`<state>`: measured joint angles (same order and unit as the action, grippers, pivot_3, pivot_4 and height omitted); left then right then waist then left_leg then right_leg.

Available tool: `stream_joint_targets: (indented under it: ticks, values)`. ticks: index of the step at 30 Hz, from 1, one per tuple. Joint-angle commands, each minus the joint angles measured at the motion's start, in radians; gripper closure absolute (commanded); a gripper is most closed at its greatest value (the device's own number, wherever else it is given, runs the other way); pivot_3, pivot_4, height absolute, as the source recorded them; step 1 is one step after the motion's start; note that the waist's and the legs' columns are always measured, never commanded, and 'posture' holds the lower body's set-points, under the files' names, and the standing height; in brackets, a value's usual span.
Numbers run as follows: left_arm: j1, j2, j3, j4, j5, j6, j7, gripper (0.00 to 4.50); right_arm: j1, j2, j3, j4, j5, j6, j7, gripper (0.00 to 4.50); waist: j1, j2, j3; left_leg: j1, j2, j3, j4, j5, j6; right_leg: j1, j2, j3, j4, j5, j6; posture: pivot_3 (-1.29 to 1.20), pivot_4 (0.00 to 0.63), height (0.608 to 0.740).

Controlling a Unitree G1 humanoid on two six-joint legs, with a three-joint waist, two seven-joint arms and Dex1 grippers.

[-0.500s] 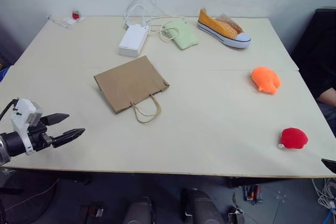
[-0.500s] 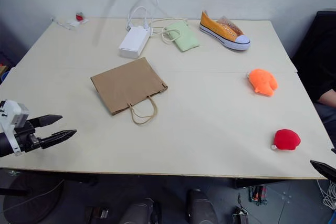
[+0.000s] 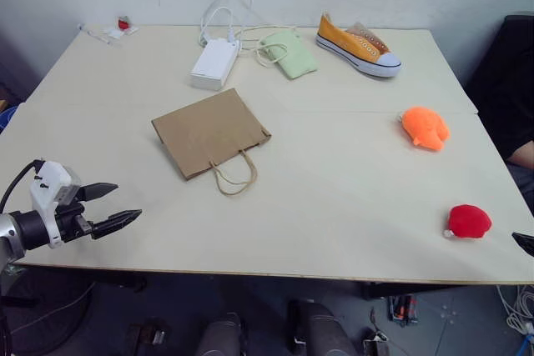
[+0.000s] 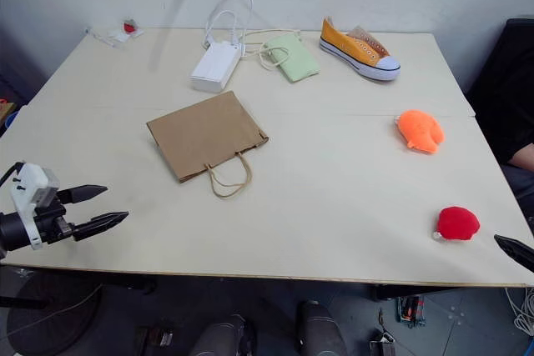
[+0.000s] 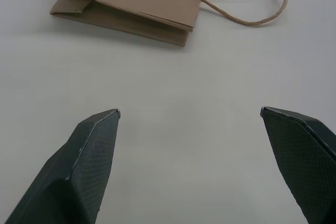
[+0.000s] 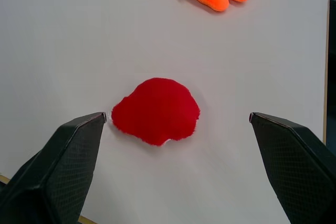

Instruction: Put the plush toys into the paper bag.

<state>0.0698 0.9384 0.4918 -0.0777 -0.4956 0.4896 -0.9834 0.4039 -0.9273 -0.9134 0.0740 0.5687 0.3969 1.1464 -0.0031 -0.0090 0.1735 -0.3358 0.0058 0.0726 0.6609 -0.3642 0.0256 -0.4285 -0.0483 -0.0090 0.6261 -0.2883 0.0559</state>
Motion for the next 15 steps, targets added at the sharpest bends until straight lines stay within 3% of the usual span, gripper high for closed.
stream_joint_targets:
  ticks: [1, 8, 15]
  values:
    - [-0.017, -0.003, 0.018, 0.0, 0.014, -0.048, 0.008, 0.0, -0.018, -0.013, -0.01, 0.025, -0.035, -0.052, -0.022, 0.01, 0.0, 0.0, 0.0, 0.0, 0.0, 0.0, 0.0, 0.0, 0.0, 0.0, 0.0, 0.0, 0.0, 0.0, 0.0, 0.0, 0.15, 0.74]
    - [-0.116, 0.014, -0.072, -0.029, 0.02, -0.096, -0.035, 0.0, -0.028, -0.004, -0.022, -0.079, 0.025, 0.014, -0.016, 0.01, 0.0, 0.0, 0.0, 0.0, 0.0, 0.0, 0.0, 0.0, -0.001, 0.0, 0.0, 0.0, 0.001, 0.0, 0.0, 0.0, 0.15, 0.74]
    - [-0.423, -0.019, -0.377, 0.04, 0.175, -0.248, -0.1, 0.0, 0.02, 0.008, -0.004, -0.553, 0.288, 0.283, -0.066, 0.01, 0.002, 0.0, 0.0, 0.0, 0.0, -0.002, 0.001, 0.003, -0.004, 0.0, 0.0, -0.002, 0.002, 0.0, 0.001, 0.0, 0.15, 0.74]
